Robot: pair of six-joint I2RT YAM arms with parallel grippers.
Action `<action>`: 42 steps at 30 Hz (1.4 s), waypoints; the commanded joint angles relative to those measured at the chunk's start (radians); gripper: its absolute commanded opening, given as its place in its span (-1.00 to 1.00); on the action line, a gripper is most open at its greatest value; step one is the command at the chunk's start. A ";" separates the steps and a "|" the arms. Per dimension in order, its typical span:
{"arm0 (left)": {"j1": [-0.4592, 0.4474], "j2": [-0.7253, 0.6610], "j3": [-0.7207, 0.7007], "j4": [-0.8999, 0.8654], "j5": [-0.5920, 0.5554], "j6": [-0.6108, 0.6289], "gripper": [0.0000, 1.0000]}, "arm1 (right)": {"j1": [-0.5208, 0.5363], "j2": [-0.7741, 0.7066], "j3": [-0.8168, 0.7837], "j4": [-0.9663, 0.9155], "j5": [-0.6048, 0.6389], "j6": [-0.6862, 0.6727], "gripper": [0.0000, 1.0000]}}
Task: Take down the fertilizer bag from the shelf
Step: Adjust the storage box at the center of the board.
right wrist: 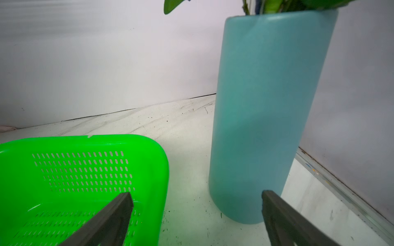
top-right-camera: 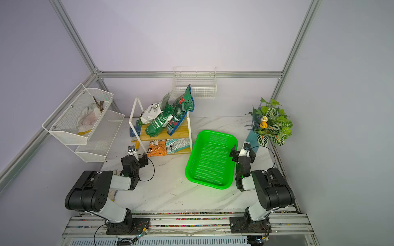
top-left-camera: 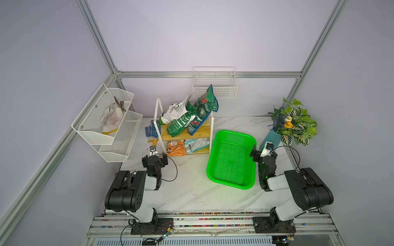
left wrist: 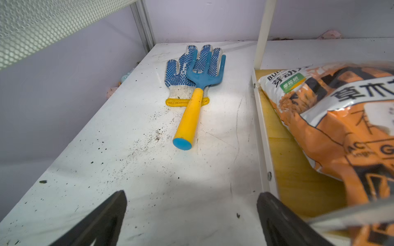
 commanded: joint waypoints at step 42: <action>-0.012 -0.294 0.159 -0.474 -0.049 -0.046 1.00 | 0.019 -0.322 0.117 -0.608 -0.109 0.033 0.99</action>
